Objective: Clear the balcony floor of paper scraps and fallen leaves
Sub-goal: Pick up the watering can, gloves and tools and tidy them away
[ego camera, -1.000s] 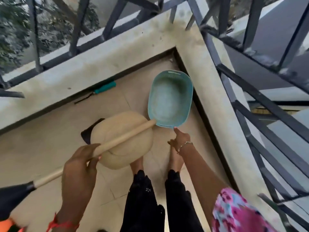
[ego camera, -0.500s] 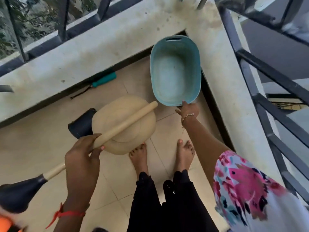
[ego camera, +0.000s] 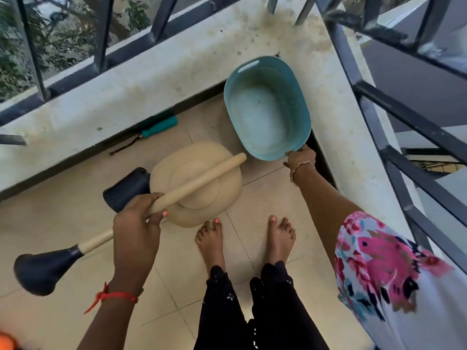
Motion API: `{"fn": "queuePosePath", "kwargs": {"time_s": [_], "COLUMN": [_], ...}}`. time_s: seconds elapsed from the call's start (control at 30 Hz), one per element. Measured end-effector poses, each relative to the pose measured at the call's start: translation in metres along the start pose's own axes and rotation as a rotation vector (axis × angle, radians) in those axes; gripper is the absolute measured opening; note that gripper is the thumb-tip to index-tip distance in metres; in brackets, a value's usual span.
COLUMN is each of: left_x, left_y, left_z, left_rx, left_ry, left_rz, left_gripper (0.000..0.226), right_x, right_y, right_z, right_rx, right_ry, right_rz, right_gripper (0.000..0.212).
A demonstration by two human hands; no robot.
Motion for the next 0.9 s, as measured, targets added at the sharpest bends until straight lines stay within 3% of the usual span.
{"fn": "queuePosePath", "kwargs": {"time_s": [0.07, 0.17, 0.27, 0.37, 0.5, 0.6, 0.7, 0.9], "left_x": [0.001, 0.004, 0.002, 0.005, 0.021, 0.033, 0.048, 0.089], "left_y": [0.006, 0.017, 0.024, 0.030, 0.034, 0.035, 0.039, 0.084], "left_z": [0.000, 0.001, 0.001, -0.003, -0.009, -0.019, -0.035, -0.060], "left_rx": [-0.009, -0.028, -0.027, -0.035, -0.039, -0.064, -0.112, -0.303], "left_ry": [0.006, 0.032, 0.011, -0.015, 0.000, 0.012, 0.056, 0.145], "left_rz": [-0.004, 0.002, 0.009, 0.005, 0.025, 0.023, 0.024, 0.009], "left_gripper": [0.031, 0.032, 0.033, 0.033, 0.028, 0.029, 0.031, 0.036], "right_x": [-0.003, -0.007, -0.023, -0.064, -0.088, -0.056, -0.037, 0.011], "right_y": [0.003, 0.002, -0.019, -0.026, 0.010, 0.042, 0.036, -0.027], "right_z": [0.001, 0.000, -0.020, -0.077, -0.194, -0.251, -0.267, -0.243], "right_rx": [-0.093, -0.168, -0.001, 0.052, -0.254, -0.415, -0.288, -0.192], "right_ry": [-0.019, -0.057, -0.203, -0.621, -1.224, -1.463, -1.464, -1.165], "right_rz": [-0.037, -0.063, -0.242, -0.320, -0.478, -0.894, -1.090, -0.938], "right_gripper": [0.035, 0.060, 0.060, 0.050, 0.051, 0.059, 0.042, 0.027]}}
Point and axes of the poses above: each hand's wrist, its own z-axis towards the middle knuckle, its own y-axis out of the palm, x = y × z, the point moved 10 cm from there along z, towards the middle knuckle, and after that the axes turned 14 degrees about -z, right-handed, at the moved point
